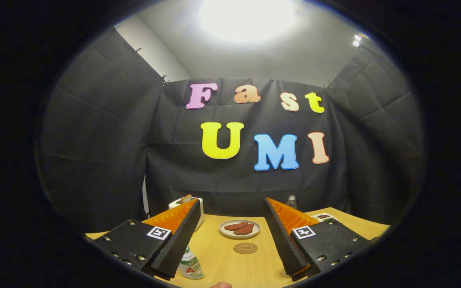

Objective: Take the bottle from table, then pour the juice into the cup, finally place the bottle on the coaster

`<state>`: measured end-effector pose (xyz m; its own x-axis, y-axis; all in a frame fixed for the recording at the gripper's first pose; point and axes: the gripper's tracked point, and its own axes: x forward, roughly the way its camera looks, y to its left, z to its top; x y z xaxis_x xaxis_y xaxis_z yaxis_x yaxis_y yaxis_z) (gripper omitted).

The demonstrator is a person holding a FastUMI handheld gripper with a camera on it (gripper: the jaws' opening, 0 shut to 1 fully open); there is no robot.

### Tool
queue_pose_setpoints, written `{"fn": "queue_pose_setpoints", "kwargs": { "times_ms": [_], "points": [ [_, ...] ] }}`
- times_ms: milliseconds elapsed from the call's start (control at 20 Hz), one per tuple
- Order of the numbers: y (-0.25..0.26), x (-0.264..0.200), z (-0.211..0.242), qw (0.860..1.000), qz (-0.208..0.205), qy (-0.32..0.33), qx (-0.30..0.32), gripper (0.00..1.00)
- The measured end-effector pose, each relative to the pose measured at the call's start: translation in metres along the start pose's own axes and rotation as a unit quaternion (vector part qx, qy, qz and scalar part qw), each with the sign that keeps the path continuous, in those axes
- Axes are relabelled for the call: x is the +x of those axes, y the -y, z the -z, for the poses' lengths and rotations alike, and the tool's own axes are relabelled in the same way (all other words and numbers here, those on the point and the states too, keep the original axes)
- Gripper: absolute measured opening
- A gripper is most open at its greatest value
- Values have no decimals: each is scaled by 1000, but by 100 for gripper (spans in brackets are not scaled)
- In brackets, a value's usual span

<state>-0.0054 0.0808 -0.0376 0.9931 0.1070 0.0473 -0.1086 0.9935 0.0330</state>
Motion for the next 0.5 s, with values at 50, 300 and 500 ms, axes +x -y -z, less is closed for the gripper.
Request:
{"fn": "queue_pose_setpoints", "kwargs": {
  "times_ms": [50,300,500],
  "points": [
    [-6,1,4,1000,-1,-1,3,95],
    [-45,4,36,999,-21,-32,5,95],
    [-73,6,63,998,-33,-55,6,95]
  ]
}}
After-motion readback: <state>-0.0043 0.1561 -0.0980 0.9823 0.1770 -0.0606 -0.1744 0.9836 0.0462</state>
